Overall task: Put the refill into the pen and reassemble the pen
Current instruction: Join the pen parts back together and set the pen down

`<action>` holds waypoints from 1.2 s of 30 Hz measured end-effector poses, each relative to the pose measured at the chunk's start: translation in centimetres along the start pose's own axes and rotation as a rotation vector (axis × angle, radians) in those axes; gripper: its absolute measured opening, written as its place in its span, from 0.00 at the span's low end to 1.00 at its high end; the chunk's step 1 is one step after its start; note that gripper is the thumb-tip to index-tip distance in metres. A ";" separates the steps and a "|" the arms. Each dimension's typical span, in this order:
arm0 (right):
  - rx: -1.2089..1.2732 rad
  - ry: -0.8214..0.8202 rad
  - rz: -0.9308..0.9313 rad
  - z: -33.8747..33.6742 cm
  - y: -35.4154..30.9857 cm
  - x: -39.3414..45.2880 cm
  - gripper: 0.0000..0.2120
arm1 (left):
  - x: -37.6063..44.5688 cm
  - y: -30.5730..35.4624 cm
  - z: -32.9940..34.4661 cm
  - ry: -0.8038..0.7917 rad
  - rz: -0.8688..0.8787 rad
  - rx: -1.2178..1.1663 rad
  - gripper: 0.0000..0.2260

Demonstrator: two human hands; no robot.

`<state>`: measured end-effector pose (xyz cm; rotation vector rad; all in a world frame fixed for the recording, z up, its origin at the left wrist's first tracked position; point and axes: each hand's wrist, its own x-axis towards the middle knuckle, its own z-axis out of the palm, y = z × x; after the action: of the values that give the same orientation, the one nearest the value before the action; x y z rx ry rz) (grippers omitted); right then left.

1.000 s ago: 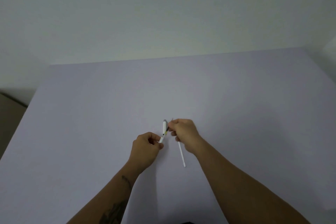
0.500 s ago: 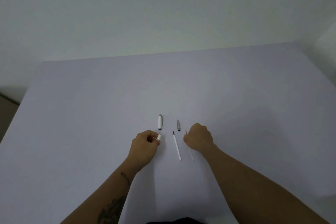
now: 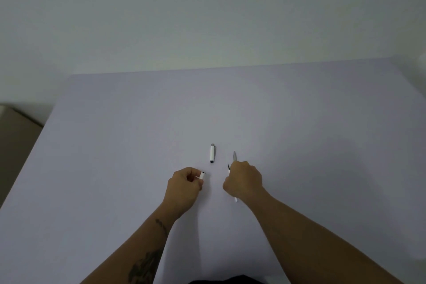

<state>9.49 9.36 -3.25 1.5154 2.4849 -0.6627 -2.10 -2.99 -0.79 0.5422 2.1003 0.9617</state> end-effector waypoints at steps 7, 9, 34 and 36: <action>0.048 -0.098 -0.061 -0.1 -0.9 -0.7 0.03 | -0.6 -0.2 -0.7 0.026 0.002 0.038 0.04; 0.274 -0.066 -0.073 -1.1 -1.7 -0.7 0.09 | -0.7 -0.1 -0.9 0.038 0.024 0.058 0.04; 0.902 0.100 -0.082 -5.0 -3.3 -2.0 0.09 | -1.0 3.0 -0.2 0.067 0.123 0.034 0.05; 0.866 0.056 -0.090 -5.1 -3.3 -2.1 0.08 | -1.1 3.1 -0.2 0.069 0.130 0.037 0.05</action>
<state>8.06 8.64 2.95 1.6350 2.4225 -1.9082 -1.34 -1.85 2.17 0.6799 2.1691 1.0292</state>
